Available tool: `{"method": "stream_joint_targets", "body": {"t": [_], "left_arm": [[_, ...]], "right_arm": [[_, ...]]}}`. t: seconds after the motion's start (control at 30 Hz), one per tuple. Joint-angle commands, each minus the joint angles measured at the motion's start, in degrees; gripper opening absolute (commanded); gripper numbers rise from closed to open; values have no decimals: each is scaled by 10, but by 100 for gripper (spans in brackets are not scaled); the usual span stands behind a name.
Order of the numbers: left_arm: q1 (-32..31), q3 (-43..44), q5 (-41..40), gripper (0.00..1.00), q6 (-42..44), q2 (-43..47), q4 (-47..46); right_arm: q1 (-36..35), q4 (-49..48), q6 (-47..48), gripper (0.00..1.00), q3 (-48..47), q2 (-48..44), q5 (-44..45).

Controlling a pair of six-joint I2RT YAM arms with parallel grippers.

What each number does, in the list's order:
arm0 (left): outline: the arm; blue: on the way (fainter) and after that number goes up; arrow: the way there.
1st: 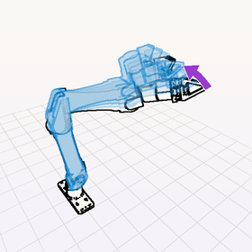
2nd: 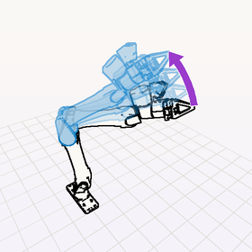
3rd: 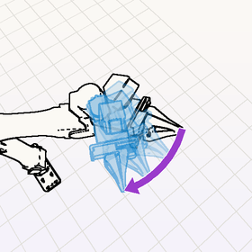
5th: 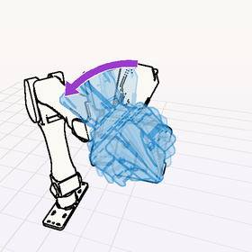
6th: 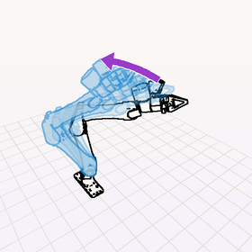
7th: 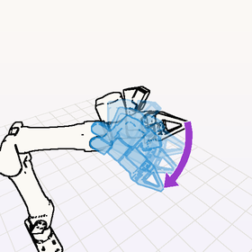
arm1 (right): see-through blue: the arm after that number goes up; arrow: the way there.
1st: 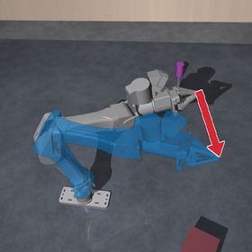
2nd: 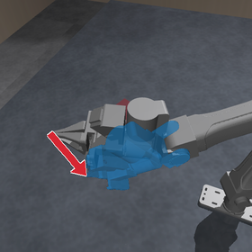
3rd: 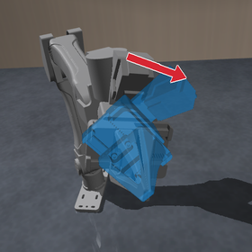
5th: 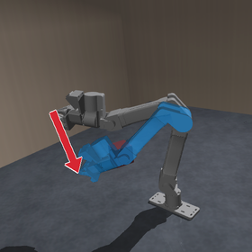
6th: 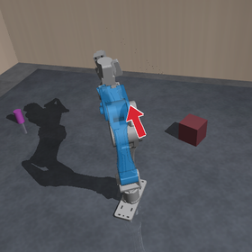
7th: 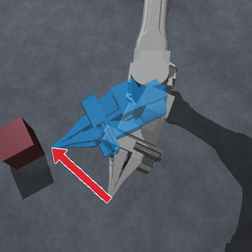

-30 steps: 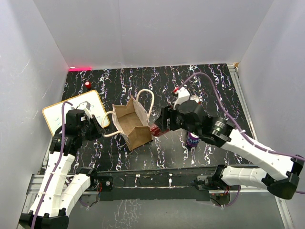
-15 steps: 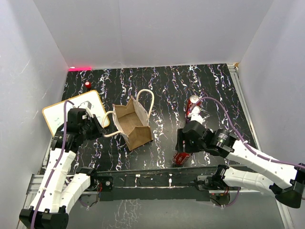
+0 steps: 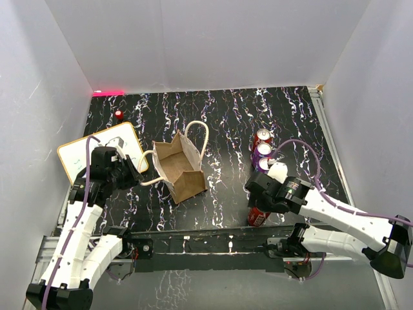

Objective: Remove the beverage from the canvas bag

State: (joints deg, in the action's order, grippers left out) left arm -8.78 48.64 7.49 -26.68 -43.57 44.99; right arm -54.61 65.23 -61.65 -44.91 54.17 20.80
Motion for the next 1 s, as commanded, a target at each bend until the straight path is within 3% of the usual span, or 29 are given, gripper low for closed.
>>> {"method": "stream_joint_targets", "body": {"t": [0.0, 0.3, 0.57, 0.9, 0.97], "left_arm": [[3, -3, 0, 0, 2, 10, 3], [3, -3, -3, 0, 1, 17, 3], [3, -3, -3, 0, 1, 16, 3], [3, 0, -1, 0, 3, 20, 3], [4, 0, 3, 8, 5, 19, 2]], "right_arm": [[3, -3, -73, 7, -13, -20, 128], [3, -65, -59, 8, 10, -7, 157], [3, -50, -83, 19, 9, 78, 165], [2, -65, -92, 54, 21, 92, 168], [2, -67, -92, 66, 22, 79, 169]]}}
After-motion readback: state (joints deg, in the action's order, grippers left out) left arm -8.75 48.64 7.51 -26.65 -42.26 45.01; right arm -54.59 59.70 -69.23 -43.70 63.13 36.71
